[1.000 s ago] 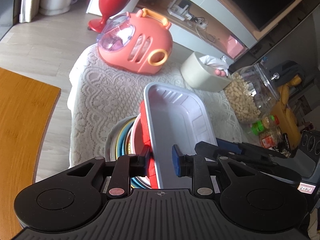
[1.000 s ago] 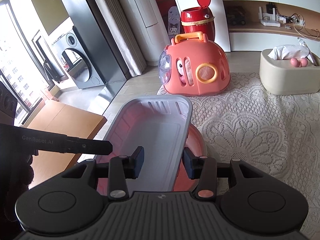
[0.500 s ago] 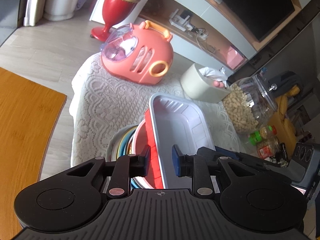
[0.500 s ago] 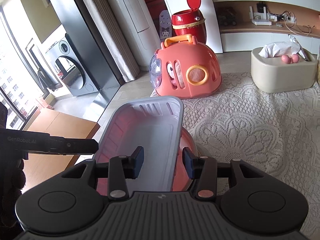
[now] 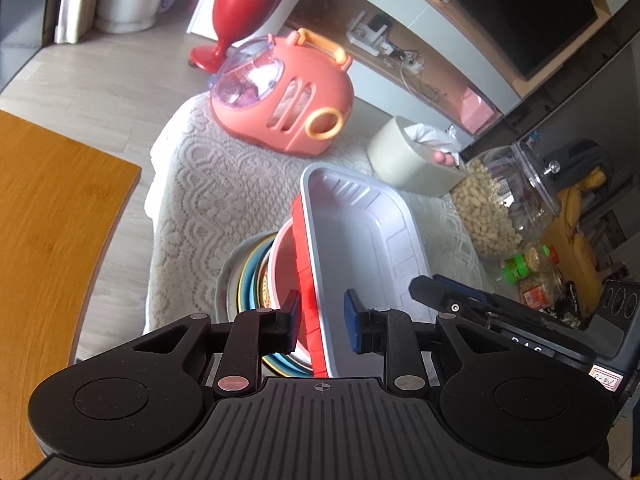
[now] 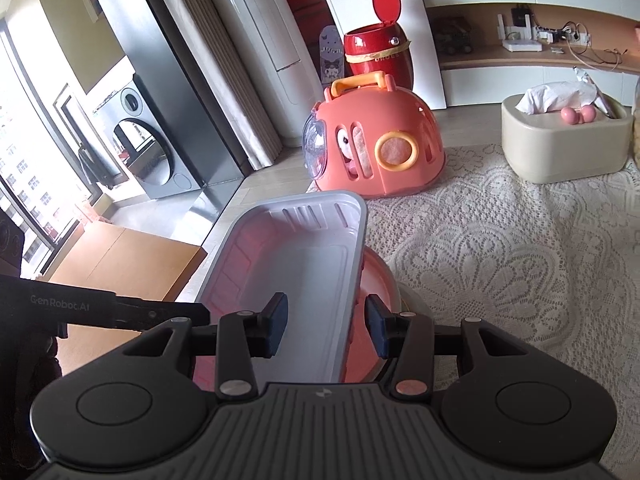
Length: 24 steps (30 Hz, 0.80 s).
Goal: Organize plates and bowls
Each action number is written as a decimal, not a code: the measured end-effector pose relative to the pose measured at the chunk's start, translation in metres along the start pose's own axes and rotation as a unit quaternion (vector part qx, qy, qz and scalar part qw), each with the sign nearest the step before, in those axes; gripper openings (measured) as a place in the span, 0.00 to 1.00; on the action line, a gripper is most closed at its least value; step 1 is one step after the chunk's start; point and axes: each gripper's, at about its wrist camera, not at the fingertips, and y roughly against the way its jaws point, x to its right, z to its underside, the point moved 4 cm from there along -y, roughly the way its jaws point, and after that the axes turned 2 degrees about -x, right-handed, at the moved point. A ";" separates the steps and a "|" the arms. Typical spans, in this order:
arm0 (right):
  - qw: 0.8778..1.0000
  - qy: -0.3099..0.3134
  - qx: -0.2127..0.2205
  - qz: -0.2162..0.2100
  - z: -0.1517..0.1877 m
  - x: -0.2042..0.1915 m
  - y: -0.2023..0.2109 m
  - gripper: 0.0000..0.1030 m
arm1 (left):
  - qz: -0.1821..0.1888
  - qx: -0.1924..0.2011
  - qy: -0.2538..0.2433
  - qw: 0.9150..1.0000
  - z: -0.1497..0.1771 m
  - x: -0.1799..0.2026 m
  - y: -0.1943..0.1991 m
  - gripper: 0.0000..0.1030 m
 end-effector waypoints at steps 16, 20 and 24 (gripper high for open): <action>0.990 0.040 0.108 0.085 0.096 -0.006 0.091 0.83 | -0.153 0.089 -0.158 0.971 0.163 0.081 0.018 0.17; 0.997 0.003 0.044 0.069 0.131 0.002 0.089 0.83 | -0.192 0.096 -0.154 0.964 0.181 0.089 0.023 0.17; 0.995 0.008 0.027 0.091 0.158 -0.001 0.094 0.83 | -0.189 0.095 -0.169 0.963 0.190 0.099 0.029 0.17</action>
